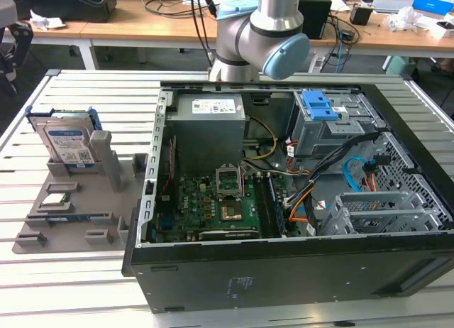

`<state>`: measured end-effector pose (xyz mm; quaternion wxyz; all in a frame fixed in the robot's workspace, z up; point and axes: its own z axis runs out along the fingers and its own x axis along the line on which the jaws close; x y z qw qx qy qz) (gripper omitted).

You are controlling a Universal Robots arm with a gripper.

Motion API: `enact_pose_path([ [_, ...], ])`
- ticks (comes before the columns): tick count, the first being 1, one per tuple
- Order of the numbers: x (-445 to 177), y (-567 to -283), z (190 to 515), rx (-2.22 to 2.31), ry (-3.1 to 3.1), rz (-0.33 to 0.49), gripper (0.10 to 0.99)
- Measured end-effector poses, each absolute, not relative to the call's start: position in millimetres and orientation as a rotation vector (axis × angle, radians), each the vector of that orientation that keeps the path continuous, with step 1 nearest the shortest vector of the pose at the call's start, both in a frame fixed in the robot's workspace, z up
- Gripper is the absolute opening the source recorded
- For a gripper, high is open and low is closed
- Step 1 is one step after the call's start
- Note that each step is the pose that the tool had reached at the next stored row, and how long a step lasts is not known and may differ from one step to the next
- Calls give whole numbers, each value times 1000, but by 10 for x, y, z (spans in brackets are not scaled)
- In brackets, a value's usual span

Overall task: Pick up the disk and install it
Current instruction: 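Pick up the disk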

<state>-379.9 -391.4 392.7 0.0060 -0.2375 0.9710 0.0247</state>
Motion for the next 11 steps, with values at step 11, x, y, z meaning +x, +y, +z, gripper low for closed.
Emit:
enact_pose_path([
  [11,-3799,-3914,3927,-984,2974,78,106],
])
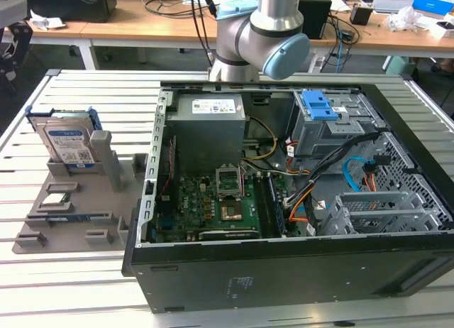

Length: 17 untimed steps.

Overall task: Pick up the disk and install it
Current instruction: 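Pick up the disk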

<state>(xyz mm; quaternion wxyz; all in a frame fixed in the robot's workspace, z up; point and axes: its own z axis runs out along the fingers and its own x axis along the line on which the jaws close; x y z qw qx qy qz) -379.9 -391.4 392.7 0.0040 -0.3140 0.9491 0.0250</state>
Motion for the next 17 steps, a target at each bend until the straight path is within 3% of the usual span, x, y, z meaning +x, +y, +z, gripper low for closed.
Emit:
enact_pose_path([
  [17,-3799,-3914,3927,-1285,2862,79,106],
])
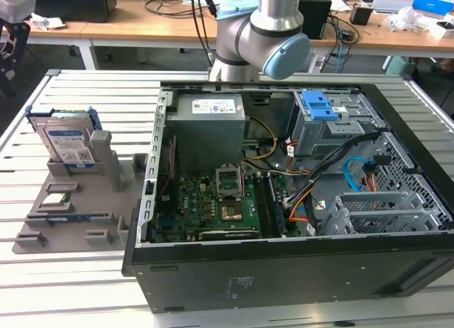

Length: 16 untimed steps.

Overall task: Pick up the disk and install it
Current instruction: 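Pick up the disk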

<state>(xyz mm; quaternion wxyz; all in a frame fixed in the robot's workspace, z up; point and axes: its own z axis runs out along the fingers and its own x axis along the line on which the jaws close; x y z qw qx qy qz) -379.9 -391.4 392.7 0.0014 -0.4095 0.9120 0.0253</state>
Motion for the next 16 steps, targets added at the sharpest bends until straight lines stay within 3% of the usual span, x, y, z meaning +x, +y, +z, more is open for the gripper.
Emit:
enact_pose_path([
  [16,-3799,-3914,3927,-1566,2725,80,106],
])
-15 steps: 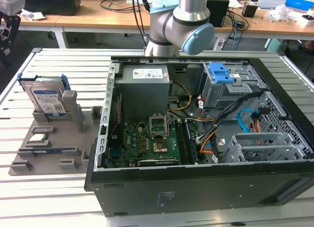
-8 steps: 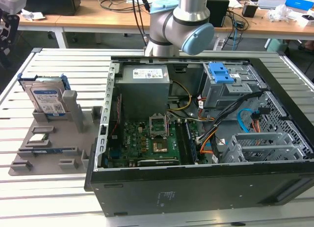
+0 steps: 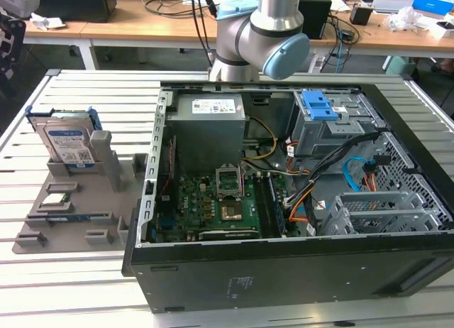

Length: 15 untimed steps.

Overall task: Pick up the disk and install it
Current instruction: 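Pick up the disk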

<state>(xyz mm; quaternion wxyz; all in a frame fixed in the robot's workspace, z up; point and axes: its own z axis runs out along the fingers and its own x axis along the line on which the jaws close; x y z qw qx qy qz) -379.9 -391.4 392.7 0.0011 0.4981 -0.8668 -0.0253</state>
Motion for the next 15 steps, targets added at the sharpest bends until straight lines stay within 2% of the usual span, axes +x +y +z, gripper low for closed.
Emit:
enact_pose_path([
  [15,-3799,-3914,3927,1808,-2559,-79,106],
])
